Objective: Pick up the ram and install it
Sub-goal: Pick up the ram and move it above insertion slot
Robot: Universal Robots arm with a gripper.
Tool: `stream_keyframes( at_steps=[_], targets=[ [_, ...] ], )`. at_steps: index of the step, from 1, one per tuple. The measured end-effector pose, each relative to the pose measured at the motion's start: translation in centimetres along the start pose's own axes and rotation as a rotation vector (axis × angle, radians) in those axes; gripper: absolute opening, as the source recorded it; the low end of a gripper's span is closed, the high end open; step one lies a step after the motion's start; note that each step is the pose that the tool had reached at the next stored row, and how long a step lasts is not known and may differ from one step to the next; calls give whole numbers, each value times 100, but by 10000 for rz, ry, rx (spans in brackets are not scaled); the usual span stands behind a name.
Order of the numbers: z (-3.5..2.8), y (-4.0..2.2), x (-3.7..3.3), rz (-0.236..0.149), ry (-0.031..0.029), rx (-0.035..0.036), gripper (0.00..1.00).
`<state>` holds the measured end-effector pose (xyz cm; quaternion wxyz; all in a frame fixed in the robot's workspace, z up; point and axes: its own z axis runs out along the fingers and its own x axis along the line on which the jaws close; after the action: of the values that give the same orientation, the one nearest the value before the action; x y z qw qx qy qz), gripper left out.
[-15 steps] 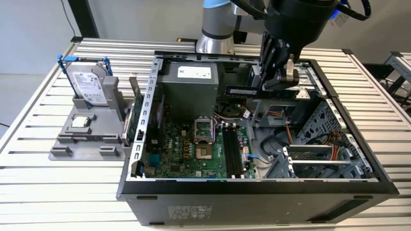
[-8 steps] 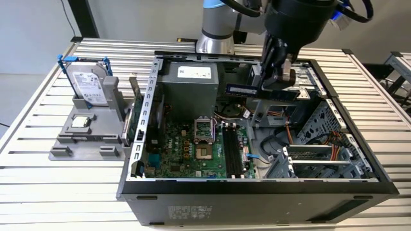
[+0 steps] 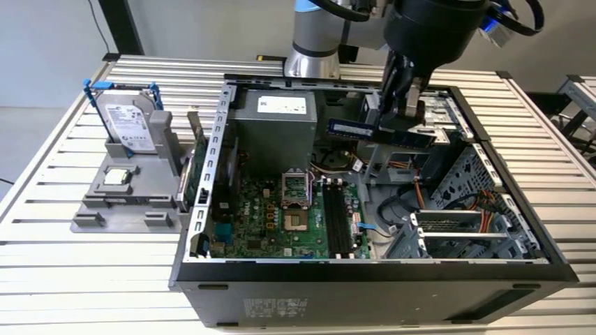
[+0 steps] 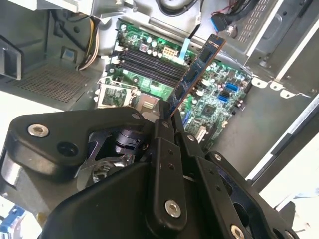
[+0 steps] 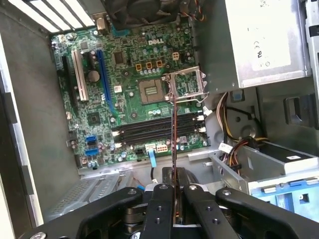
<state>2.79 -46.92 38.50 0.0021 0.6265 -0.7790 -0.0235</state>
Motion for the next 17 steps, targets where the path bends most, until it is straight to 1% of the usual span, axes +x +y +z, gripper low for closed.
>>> stream_keyframes(
  at_steps=[8, 17],
  targets=[
    [0, -2, 0, 394, -13, 0, 0],
    [0, -2, -1, 685, -24, 7, 0]
  ],
)
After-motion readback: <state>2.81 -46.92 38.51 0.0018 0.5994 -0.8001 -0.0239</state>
